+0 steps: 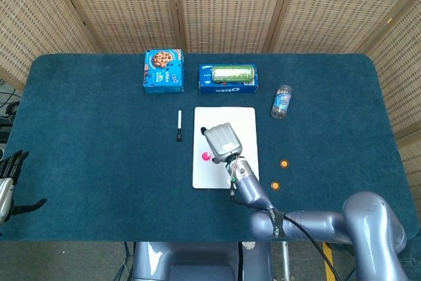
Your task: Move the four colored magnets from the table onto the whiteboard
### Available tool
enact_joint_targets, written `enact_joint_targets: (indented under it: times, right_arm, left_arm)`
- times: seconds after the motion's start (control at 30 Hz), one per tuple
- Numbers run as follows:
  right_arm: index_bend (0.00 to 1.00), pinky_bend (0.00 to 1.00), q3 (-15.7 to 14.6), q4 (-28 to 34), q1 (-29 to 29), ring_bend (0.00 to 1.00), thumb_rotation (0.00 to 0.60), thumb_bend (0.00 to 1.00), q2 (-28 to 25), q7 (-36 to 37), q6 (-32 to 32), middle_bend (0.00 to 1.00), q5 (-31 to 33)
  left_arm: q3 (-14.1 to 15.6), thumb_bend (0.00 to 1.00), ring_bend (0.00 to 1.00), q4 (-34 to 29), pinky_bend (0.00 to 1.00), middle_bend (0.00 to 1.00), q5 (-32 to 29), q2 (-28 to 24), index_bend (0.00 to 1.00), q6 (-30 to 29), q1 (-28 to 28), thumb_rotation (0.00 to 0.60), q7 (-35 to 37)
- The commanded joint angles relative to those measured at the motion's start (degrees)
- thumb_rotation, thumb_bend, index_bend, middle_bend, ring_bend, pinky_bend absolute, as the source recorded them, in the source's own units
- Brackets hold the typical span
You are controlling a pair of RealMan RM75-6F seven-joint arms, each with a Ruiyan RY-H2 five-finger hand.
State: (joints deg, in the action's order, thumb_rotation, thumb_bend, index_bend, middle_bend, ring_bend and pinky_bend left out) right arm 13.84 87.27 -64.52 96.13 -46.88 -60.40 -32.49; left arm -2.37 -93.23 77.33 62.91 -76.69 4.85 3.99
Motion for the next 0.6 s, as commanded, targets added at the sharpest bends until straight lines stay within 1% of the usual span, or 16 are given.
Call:
enact_joint_targets:
  times: [0.03,0.13,0.27,0.47,0.5,0.53,0.6]
  right_arm:
    - [0.3,1.0,-1.14,2.64,2.23,1.0,0.6,0.18,-2.56,2.42,-0.96,1.0,-3.12]
    - [0.3,1.0,-3.55,4.8,5.4,1.0,0.6,0.22,-5.62,5.66,-1.56,1.0,-7.38]
    - [0.32,1.0,-7.41,4.91,9.28,1.0,0.6,0.26,-8.68,9.5,-1.68,1.0,-12.96]
    - [0.34,1.0,-12.8,2.01,15.11,1.0,0.6,0.26,-10.59,16.14,-1.31,1.0,-19.58]
    - [0.34,1.0,-13.96,1.08,16.36,1.0,0.6,0.26,-10.63,17.44,-1.31,1.0,-21.06]
    - [0.34,1.0,-15.81,-0.28,18.09,1.0,0.6,0.26,-10.6,18.66,-1.4,1.0,-22.46]
    - [0.34,1.0,-16.94,-2.07,19.66,1.0,0.6,0.26,-10.26,20.5,-1.76,1.0,-25.0]
  left_arm:
    - [0.05,0.0,0.0,0.01,0.0,0.0,0.08,-0.03,0.0,-0.02,-0.03,0.6,0.2]
    - [0.28,0.0,0.0,-0.21,0.0,0.0,0.58,-0.1,0.0,-0.32,-0.17,0.6,0.34]
    - [0.62,0.0,0.0,-0.22,0.0,0.0,1.25,0.06,0.0,-0.58,-0.23,0.6,-0.09]
    - [0.88,0.0,0.0,-0.14,0.0,0.0,2.1,0.18,0.0,-1.08,-0.34,0.6,-0.05]
    - [0.92,0.0,0.0,-0.19,0.0,0.0,2.3,0.15,0.0,-1.2,-0.35,0.6,0.01]
    - [0.93,0.0,0.0,-0.33,0.0,0.0,2.54,0.07,0.0,-1.47,-0.41,0.6,0.08]
    - [0.99,0.0,0.0,-0.47,0.0,0.0,2.74,0.0,0.0,-1.7,-0.49,0.6,0.04]
